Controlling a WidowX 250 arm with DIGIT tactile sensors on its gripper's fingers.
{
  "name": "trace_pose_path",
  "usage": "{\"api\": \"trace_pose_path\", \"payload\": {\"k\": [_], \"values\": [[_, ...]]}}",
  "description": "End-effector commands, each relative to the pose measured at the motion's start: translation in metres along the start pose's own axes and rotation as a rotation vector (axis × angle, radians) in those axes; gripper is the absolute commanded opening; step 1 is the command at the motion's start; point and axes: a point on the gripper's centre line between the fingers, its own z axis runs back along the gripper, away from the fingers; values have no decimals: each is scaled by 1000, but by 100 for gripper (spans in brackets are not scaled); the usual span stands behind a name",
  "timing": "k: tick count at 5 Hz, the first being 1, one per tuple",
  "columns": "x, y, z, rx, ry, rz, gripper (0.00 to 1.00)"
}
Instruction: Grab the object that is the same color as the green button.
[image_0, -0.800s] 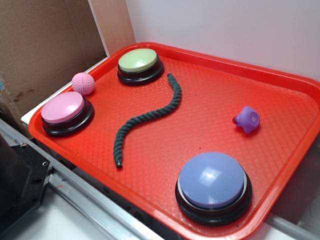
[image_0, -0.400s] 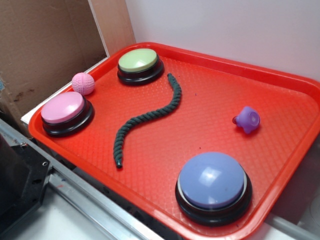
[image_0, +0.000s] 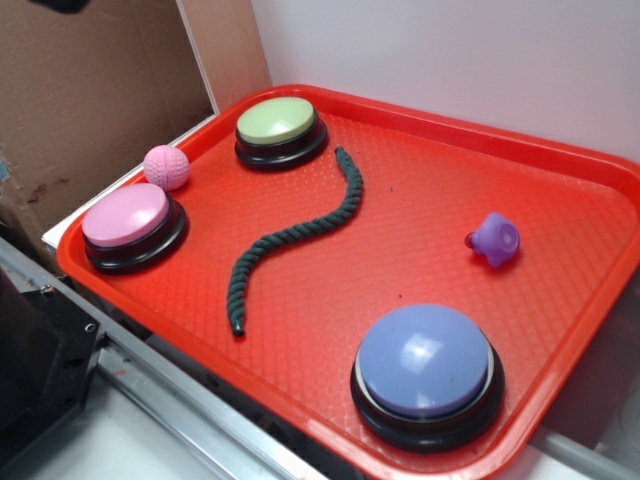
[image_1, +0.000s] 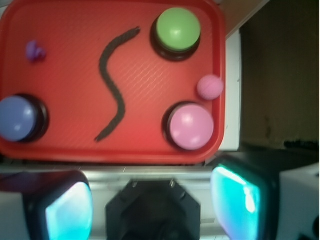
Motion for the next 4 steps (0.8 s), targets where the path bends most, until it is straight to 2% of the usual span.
{"api": "trace_pose_path", "payload": {"k": [1, 2, 3, 4], "values": [[18, -10, -2, 52, -50, -121, 100], [60, -2, -3, 46, -64, -90, 100], [92, 4, -28, 55, 4, -77, 100], [80, -29, -82, 136, 139, -225, 100]]}}
